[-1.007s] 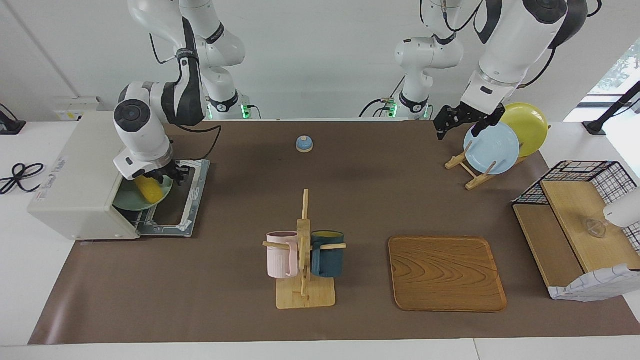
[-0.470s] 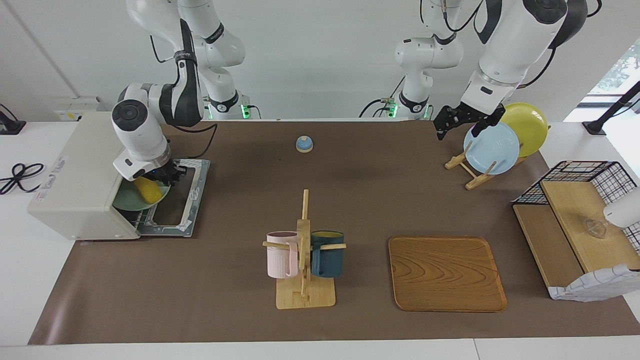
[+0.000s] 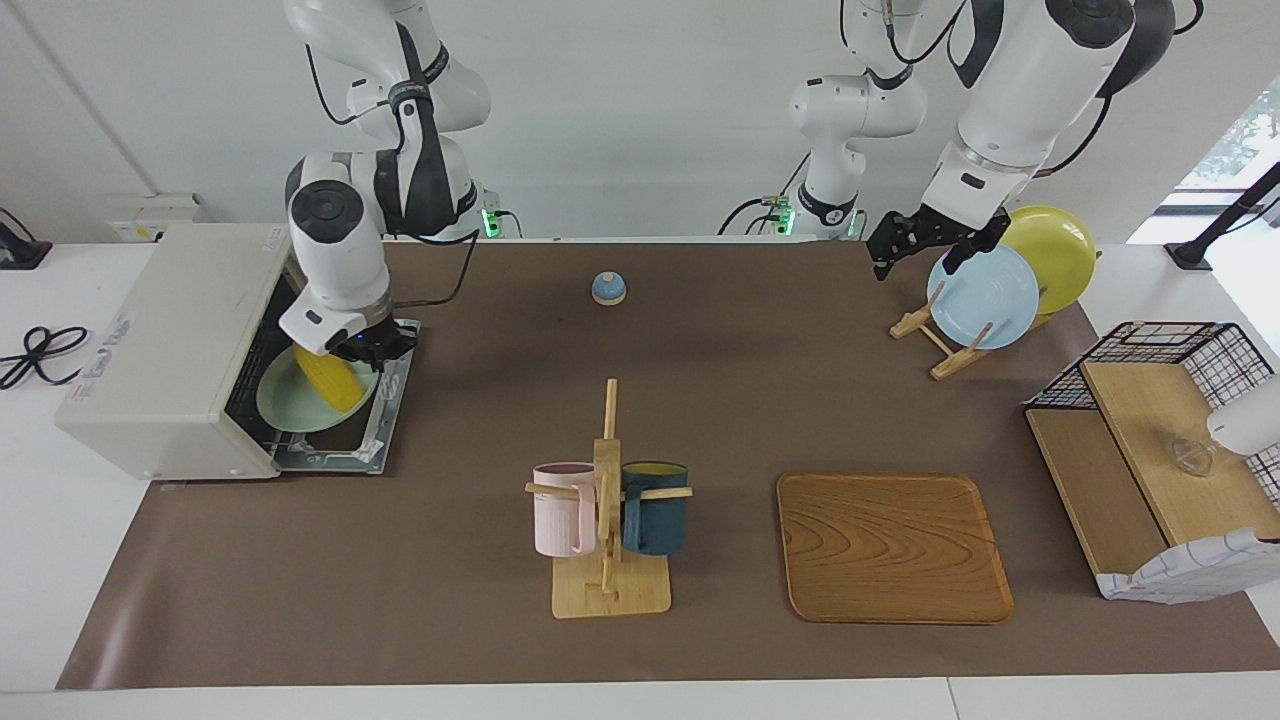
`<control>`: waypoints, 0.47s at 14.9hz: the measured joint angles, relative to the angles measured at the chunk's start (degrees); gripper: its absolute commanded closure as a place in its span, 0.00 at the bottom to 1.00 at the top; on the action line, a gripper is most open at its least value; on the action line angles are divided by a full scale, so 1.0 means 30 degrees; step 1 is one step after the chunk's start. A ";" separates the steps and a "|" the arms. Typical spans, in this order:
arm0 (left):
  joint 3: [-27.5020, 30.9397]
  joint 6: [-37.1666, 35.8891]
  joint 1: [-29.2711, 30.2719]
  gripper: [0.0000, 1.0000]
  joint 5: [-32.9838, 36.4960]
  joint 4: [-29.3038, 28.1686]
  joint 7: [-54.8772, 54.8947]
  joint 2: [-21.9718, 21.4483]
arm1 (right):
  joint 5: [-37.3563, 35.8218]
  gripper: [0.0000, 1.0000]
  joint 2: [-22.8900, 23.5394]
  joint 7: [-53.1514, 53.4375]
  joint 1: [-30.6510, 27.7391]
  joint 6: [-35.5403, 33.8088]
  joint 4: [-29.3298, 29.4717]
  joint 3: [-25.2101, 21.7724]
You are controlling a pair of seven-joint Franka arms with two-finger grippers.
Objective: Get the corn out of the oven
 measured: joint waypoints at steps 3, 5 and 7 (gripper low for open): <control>0.0000 0.0000 0.0000 0.00 0.0000 0.0000 0.0000 0.0000 | 0.0251 1.00 0.1357 0.4736 0.3603 -0.1815 0.2528 0.0196; 0.0000 0.0000 0.0000 0.00 0.0000 0.0000 0.0000 0.0000 | 0.0416 1.00 0.2969 0.7328 0.5322 -0.2833 0.4523 0.0257; 0.0000 0.0000 0.0000 0.00 0.0000 0.0000 0.0000 0.0000 | 0.1075 1.00 0.4996 0.9665 0.6648 -0.3127 0.6519 0.0263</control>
